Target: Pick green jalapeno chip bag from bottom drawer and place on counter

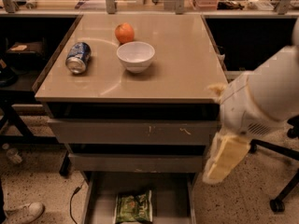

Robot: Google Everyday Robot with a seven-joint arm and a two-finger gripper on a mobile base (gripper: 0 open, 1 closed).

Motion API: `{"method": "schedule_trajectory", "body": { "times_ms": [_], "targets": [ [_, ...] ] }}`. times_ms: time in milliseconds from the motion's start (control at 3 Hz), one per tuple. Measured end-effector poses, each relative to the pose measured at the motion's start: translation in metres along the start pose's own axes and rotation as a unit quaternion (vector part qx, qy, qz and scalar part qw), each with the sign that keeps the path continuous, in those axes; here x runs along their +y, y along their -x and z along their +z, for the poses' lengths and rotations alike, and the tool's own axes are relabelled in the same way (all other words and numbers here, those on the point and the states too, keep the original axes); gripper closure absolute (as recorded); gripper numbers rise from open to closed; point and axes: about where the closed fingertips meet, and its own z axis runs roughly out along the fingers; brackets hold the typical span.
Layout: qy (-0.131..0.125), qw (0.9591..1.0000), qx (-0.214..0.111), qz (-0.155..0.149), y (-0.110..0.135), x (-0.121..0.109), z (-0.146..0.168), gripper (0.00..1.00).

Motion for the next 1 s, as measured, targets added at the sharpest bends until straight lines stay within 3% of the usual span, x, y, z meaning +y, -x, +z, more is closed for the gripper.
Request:
{"method": "schedule_trajectory", "body": {
  "times_ms": [333,1000],
  "targets": [
    [0.038,0.9991,-0.019,-0.002,0.002,0.033,0.074,0.0],
    [0.045,0.9987,-0.026,-0.005,0.001,0.049,0.102,0.0]
  ]
}}
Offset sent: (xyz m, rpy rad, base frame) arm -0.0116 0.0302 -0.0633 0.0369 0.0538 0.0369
